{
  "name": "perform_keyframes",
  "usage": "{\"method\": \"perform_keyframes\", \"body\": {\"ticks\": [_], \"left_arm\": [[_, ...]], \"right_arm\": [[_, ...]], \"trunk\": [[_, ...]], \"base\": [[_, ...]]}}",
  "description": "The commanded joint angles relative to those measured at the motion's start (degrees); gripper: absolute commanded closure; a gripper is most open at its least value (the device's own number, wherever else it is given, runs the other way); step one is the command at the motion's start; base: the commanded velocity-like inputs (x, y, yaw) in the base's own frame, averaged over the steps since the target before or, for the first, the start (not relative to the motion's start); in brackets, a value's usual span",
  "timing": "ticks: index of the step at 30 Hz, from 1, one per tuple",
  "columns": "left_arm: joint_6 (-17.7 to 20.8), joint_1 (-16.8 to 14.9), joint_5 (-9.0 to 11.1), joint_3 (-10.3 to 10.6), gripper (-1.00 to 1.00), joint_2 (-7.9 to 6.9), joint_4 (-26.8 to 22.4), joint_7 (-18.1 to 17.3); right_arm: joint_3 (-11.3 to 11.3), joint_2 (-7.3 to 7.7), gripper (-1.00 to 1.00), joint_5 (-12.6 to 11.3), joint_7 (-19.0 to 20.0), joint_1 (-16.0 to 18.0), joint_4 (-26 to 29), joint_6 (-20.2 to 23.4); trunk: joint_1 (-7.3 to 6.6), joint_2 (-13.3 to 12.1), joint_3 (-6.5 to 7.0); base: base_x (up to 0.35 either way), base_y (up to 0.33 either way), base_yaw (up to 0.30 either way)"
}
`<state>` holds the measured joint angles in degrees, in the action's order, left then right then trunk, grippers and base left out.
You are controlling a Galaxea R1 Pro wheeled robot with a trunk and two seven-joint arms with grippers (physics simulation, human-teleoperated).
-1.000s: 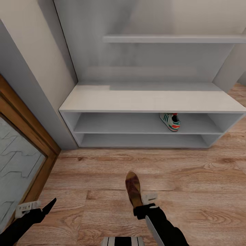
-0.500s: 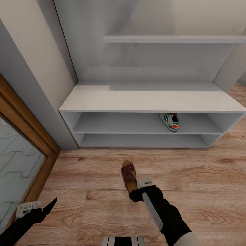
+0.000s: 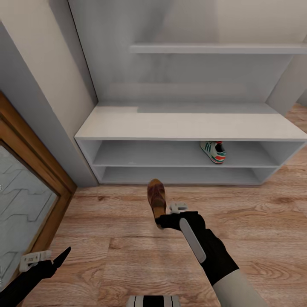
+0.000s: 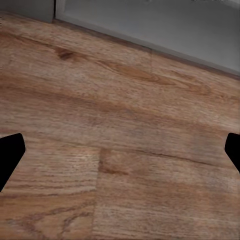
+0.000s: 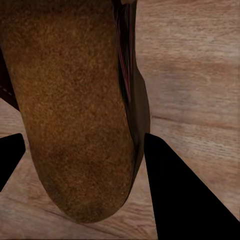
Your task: Pick up the two gym shoes and the two sandals from the corridor floor and place them onto the hallstand (shoe rack) in the corridor, making sure they are on the rack and not on the floor. Arrange them so the two gym shoes are next to each other and the two sandals are next to each other.
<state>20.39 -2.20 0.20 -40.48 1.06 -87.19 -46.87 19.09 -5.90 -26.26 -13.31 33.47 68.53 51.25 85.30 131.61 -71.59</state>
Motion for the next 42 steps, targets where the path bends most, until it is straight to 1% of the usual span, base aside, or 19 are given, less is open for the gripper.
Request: {"method": "perform_keyframes", "body": {"ticks": [1, 3, 10, 13, 15, 16, 17, 19, 20, 22, 23, 26, 31, 33, 34, 35, 36, 38, 42], "left_arm": [[0.0, 0.0, 0.0, 0.0, -1.0, 0.0, 0.0, 0.0], [0.0, 0.0, 0.0, 0.0, -1.0, 0.0, 0.0, 0.0], [0.0, 0.0, 0.0, -0.1, -1.0, 0.0, 0.0, 0.0], [0.0, 0.0, 0.1, -0.2, -1.0, 0.0, 0.0, 0.0], [0.0, 0.0, 0.2, -0.3, -1.0, 0.0, 0.0, 0.0], [0.1, 0.0, 0.2, -0.3, -1.0, 0.0, 0.0, 0.0], [0.1, 0.0, 0.2, -0.3, -1.0, 0.0, 0.0, 0.0], [0.1, 0.0, 0.3, -0.3, -1.0, 0.0, 0.0, 0.0], [0.1, 0.0, 0.3, -0.3, -1.0, 0.0, 0.0, 0.0], [0.1, 0.0, 0.3, -0.2, -1.0, 0.0, 0.0, 0.0], [0.1, 0.0, 0.3, -0.2, -1.0, 0.0, 0.0, 0.0], [0.1, 0.0, 0.3, -0.2, -1.0, 0.0, 0.0, 0.0], [0.1, 0.0, 0.3, 0.2, -1.0, -0.01, -0.1, -0.4], [0.1, 0.0, 0.7, 0.2, -1.0, 0.0, -0.1, -4.8], [0.4, 0.0, 0.9, -0.2, -1.0, 0.0, 0.0, -14.7], [0.6, 0.0, 1.0, -0.2, -1.0, 0.0, 0.0, -17.6], [0.6, 0.0, 1.0, -0.3, -1.0, 0.0, 0.0, -18.8], [0.7, 0.0, 1.0, -0.2, -1.0, 0.0, 0.0, -20.1], [0.8, 0.0, 1.1, -0.2, -1.0, 0.0, 0.0, -20.9]], "right_arm": [[0.0, 0.0, 1.0, -0.1, -0.1, 0.0, 0.4, 0.0], [0.0, 0.01, 1.0, -0.2, -0.1, 0.0, 1.5, 0.0], [-0.1, 0.06, 1.0, -0.2, 0.0, 0.0, 2.3, 0.0], [-0.3, 0.07, 1.0, -0.9, 0.0, 0.0, 2.4, 0.0], [-0.7, 0.06, 1.0, -2.1, 0.0, 0.0, 2.4, 0.0], [-1.2, 0.04, 1.0, -3.6, 0.0, 0.0, 2.4, 0.0], [-1.4, 0.03, 1.0, -4.5, 0.0, 0.0, 2.4, 0.0], [-2.1, 0.02, 1.0, -8.8, -0.1, 0.0, 2.4, 0.0], [-2.2, 0.02, 1.0, -9.9, -0.1, 0.0, 2.4, 0.0], [-2.5, 0.04, 1.0, -13.3, -0.1, 0.0, 2.4, 0.0], [-2.6, 0.06, 1.0, -14.4, -0.1, 0.0, 2.4, 0.0], [-2.7, 0.09, 1.0, -15.7, -0.1, 0.0, 2.4, 0.0], [-2.7, 0.1, 1.0, -16.2, -0.1, 0.0, 2.4, 0.0], [-2.7, 0.1, 1.0, -16.3, -0.1, 0.0, 2.4, 0.0], [-2.7, 0.1, 1.0, -16.3, -0.1, 0.0, 2.4, 0.0], [-2.7, 0.1, 1.0, -16.3, -0.1, 0.0, 2.4, 0.0], [-2.7, 0.1, 1.0, -16.3, -0.1, 0.0, 2.4, 0.0], [-2.7, 0.1, 1.0, -16.3, -0.1, 0.0, 2.4, 0.0], [-2.6, 0.1, 1.0, -16.3, -0.1, 0.0, 2.4, 0.0]], "trunk": [[0.0, 0.0, 0.0], [0.0, 0.0, 0.0], [0.0, 0.0, 0.0], [0.0, 0.0, 0.0], [0.0, 0.0, 0.0], [0.0, 0.0, 0.0], [0.0, 0.0, 0.0], [0.0, 0.0, 0.0], [0.0, 0.0, 0.0], [0.0, 0.0, 0.0], [0.0, 0.0, 0.0], [0.0, 0.0, 0.0], [0.0, 0.0, 0.0], [0.0, 0.0, 0.0], [0.0, 0.0, 0.0], [0.0, 0.0, 0.0], [0.0, 0.0, 0.0], [0.0, 0.0, 0.0], [0.0, 0.0, 0.0]], "base": [[0.0, 0.108, 0.0], [0.0, 0.101, 0.0], [0.0, 0.029, 0.0], [0.0, 0.003, 0.0], [0.0, 0.001, 0.0], [0.0, 0.0, 0.0], [0.0, 0.0, 0.0], [0.0, 0.0, 0.0], [0.0, 0.0, 0.0], [0.0, 0.0, 0.0], [0.005, 0.006, 0.0], [0.036, 0.055, 0.0], [0.052, 0.121, 0.0], [0.009, 0.029, 0.0], [0.001, 0.005, 0.0], [0.001, 0.002, 0.0], [0.0, 0.002, 0.0], [0.0, 0.0, 0.0], [0.0, 0.0, 0.0]]}}
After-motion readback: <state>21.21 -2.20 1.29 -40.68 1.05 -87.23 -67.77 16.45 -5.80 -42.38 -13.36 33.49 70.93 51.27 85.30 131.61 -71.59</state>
